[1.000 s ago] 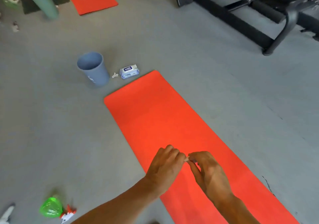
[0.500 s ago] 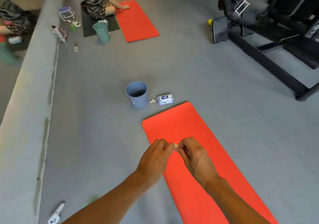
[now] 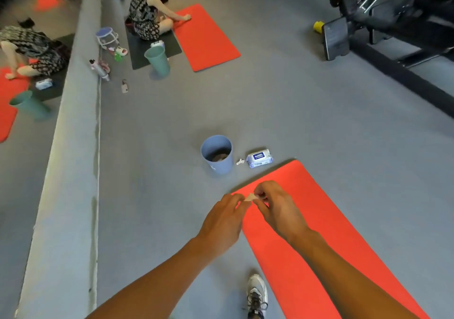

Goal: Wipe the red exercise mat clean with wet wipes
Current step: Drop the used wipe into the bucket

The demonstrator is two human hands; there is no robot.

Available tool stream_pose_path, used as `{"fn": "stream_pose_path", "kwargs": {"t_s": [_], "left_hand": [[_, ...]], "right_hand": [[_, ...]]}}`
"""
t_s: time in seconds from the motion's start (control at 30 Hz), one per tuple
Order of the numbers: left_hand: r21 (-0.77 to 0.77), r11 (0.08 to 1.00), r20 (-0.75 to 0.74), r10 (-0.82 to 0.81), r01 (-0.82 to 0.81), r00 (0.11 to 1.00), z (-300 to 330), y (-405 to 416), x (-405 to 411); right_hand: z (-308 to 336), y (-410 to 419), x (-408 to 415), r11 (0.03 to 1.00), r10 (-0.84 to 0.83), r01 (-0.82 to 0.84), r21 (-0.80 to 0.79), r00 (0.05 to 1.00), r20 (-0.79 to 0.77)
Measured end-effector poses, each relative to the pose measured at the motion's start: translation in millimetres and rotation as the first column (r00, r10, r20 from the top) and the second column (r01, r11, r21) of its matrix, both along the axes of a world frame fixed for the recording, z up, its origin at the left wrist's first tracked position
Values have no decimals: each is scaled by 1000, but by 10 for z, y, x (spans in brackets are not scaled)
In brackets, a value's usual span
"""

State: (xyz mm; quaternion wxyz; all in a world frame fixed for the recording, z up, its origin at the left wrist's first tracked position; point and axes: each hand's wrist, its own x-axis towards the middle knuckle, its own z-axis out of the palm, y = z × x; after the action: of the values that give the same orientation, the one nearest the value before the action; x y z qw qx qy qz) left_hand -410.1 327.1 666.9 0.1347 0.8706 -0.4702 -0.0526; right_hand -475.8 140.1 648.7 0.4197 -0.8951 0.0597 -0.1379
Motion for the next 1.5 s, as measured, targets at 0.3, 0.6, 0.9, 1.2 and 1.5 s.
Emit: {"fn": "stream_pose_path", "kwargs": {"t_s": [0.3,0.6,0.9,1.2,1.5], "left_hand": [[157,970,-126,-164,183,978,-81,-305,1641],[277,919,-241,-217,281,946,-809,-635,3318],[295,865,-345,-301,407,889,-3022,-807,4443],[306,924,-268,-148,230,952,-5652,-1232,4438],[242,970,-130,45,-12,990,-7517,-1751,4749]], "right_hand": [[-212,-302,1307,991,-125,121,-54,989,-76],[-1073,-499,2673,966,-255,255,-29,941,-220],[-3018,-648,3591,877,-454,480,-26,810,-371],[-5500,-821,3967,826,-523,564,14,775,-356],[-7269,-961,4074,852,-512,518,-77,794,-326]]}}
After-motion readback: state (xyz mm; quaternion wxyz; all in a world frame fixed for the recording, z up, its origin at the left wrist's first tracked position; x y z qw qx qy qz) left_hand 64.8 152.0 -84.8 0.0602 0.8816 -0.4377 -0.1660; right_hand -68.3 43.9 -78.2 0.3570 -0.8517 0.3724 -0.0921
